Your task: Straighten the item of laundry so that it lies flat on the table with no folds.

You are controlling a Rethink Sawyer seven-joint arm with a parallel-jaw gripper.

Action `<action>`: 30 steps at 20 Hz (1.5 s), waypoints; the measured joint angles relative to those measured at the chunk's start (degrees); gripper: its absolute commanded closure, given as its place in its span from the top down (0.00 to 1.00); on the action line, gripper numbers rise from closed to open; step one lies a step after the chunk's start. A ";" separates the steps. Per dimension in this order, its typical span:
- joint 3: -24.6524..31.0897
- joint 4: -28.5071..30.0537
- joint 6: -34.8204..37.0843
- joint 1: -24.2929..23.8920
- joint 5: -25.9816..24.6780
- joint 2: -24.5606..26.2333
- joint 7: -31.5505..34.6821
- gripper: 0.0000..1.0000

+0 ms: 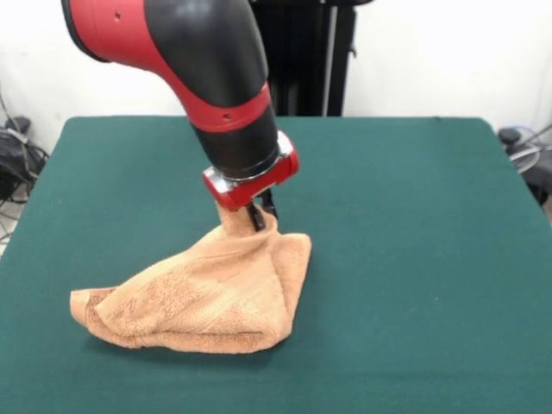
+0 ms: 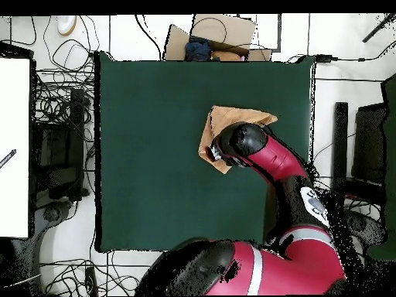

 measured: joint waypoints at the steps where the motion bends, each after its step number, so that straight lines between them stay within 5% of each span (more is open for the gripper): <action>1: 1.24 0.46 -0.01 -0.36 0.00 0.01 0.00 0.00; 18: 8.88 2.74 4.61 -6.98 -1.11 0.38 0.00 0.00; 30: 13.26 2.71 16.35 -11.94 -8.58 0.79 0.00 0.00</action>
